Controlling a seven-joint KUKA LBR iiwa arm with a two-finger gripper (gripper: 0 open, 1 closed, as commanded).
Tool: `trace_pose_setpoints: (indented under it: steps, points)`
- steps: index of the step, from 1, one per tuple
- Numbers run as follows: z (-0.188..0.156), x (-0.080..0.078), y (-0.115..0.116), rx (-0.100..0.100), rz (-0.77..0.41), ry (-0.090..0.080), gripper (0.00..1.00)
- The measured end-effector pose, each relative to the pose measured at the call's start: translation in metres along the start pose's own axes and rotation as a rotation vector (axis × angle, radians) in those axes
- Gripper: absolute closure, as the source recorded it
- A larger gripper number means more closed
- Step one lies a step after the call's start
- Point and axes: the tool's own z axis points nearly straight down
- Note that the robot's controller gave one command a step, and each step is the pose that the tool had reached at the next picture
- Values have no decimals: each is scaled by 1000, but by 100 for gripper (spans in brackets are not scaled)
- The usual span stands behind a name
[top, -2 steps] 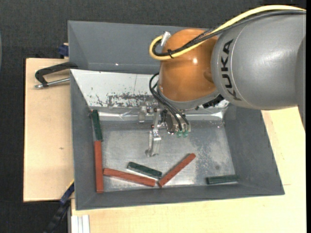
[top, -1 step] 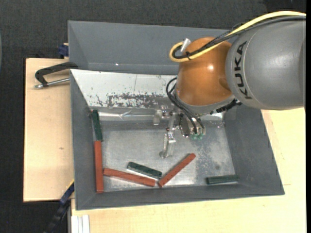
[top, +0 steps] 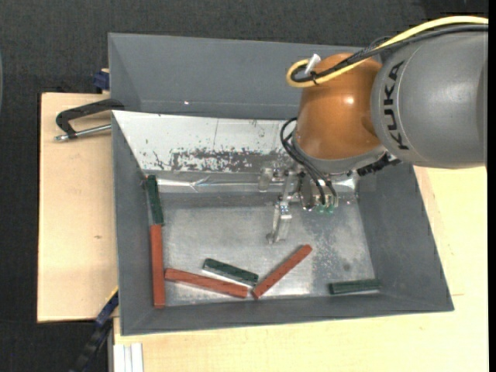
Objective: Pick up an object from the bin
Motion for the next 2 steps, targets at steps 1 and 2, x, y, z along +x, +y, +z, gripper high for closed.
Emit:
trace_pose_setpoints:
  steps: [1, 2]
  points:
    - [-8, 31, -28, -3, -34, 0, 0]
    - [37, 49, -43, -1, -35, -7, 0]
